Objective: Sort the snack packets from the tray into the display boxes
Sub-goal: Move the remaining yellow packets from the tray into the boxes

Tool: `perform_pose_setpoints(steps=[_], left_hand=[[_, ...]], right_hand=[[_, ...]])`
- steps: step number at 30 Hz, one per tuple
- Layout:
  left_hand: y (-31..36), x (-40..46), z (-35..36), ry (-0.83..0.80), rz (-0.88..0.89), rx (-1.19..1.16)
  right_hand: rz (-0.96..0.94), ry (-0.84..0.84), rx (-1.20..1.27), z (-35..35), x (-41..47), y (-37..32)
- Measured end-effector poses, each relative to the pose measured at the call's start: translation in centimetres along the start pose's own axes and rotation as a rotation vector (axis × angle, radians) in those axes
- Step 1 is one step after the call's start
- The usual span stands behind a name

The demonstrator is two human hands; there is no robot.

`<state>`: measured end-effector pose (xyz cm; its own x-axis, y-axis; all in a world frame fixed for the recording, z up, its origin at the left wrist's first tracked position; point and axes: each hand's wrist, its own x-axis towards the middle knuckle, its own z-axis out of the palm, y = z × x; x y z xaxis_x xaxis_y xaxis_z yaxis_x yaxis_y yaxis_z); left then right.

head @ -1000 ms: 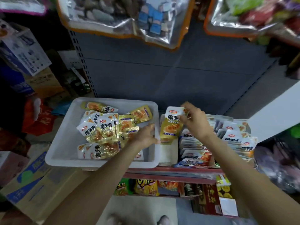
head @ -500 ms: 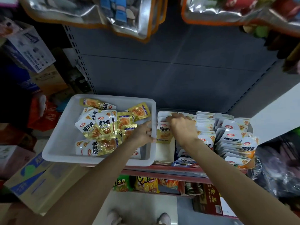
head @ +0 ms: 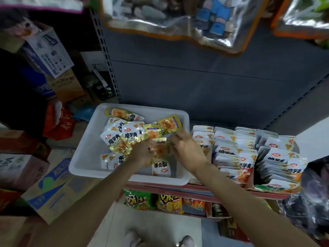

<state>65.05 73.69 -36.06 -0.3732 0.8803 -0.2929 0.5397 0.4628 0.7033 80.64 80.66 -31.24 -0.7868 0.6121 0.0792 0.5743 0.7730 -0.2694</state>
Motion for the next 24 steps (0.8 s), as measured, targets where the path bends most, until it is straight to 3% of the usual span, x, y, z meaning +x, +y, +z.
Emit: perform_pose_setpoints(steps=[4,9,17,21,24], left_hand=[[-4.5,0.7,-1.8,-0.048,0.008,0.203],[-7.2,1.4,-2.4,-0.184,0.088,0.444],[-7.3,1.9,-2.2,-0.205,0.024,0.37],[-7.6,2.0,-2.1,-0.185,-0.035,0.305],[-6.4,2.2,-2.7,-0.008,-0.088,-0.001]], right_hand=[[0.17,-0.39,0.117,4.4,2.5,-2.0],[0.556,-0.545,0.251,8.6,3.4,-3.2],[0.791,-0.445,0.271,10.6,4.1,-2.9],[0.681,-0.338,0.327,9.7,4.6,-3.0],[0.547,-0.164,0.403,7.3,4.5,-3.0]])
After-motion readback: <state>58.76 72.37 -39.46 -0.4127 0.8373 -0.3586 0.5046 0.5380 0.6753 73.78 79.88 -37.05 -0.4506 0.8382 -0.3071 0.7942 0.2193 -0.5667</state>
